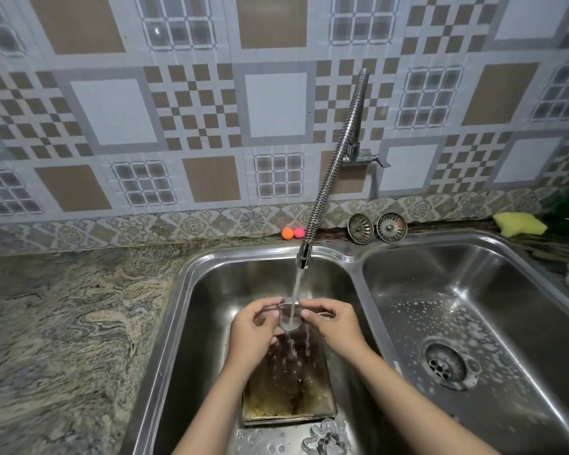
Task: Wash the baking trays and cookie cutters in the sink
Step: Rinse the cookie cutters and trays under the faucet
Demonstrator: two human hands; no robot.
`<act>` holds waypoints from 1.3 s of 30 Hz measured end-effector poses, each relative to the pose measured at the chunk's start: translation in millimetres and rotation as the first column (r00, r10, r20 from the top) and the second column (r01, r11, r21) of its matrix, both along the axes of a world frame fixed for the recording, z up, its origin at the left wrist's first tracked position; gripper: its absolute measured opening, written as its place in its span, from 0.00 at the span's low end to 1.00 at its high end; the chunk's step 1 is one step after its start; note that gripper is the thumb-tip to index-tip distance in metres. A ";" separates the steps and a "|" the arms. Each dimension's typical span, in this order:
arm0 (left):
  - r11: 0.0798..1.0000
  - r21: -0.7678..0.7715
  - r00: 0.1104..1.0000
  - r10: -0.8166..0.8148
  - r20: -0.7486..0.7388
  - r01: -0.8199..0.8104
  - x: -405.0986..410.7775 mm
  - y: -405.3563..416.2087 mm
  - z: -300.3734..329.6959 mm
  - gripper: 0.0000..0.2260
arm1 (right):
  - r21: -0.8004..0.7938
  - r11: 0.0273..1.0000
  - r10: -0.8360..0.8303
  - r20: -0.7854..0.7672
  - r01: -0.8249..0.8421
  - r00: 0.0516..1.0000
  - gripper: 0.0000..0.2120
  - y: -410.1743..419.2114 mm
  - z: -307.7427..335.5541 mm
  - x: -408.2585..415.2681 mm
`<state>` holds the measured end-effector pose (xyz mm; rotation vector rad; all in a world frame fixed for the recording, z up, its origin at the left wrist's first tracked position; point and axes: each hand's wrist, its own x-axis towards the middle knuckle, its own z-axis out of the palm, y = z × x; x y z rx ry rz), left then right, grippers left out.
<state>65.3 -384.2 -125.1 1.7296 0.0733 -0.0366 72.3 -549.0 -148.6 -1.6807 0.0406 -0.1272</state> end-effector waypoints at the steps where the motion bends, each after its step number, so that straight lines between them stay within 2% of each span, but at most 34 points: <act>1: 1.000 0.010 1.000 -0.006 0.000 0.006 1.9 -2.0 -0.7 0.11 | 0.008 1.000 -0.008 -0.002 0.009 1.000 0.09 -2.0 -0.1 0.5; 7: 0.999 0.029 0.999 -0.030 -0.028 0.031 9.5 -12.3 -5.3 0.11 | 0.049 0.999 -0.020 -0.015 0.021 1.000 0.13 -9.6 -2.9 0.7; 14: 1.000 -0.003 0.999 -0.029 -0.029 0.029 7.1 -11.3 -14.5 0.11 | 0.019 1.000 0.009 -0.017 -0.008 1.000 0.10 -12.1 -7.3 -1.9; 20: 0.997 -0.082 0.985 -0.005 -0.170 -0.009 -2.4 -8.6 -16.9 0.09 | 0.045 0.999 0.015 -0.066 -0.012 0.998 0.05 -6.4 -8.3 -3.4; 26: 0.991 -0.131 0.963 -0.008 -0.271 -0.029 -6.7 -7.1 -18.3 0.07 | 0.080 0.997 0.003 -0.143 0.009 0.990 0.05 -2.1 -9.3 -7.6; 34: 0.990 -0.135 0.930 -0.083 -0.357 0.037 -10.9 -9.5 -14.0 0.06 | 0.070 0.997 -0.024 -0.178 0.037 0.984 0.06 -3.4 -6.4 -14.8; 39: 0.989 -0.140 0.933 -0.090 -0.350 0.043 -10.9 -14.8 -13.0 0.05 | 0.062 0.997 -0.032 -0.183 0.044 0.983 0.04 -10.0 -8.8 -14.2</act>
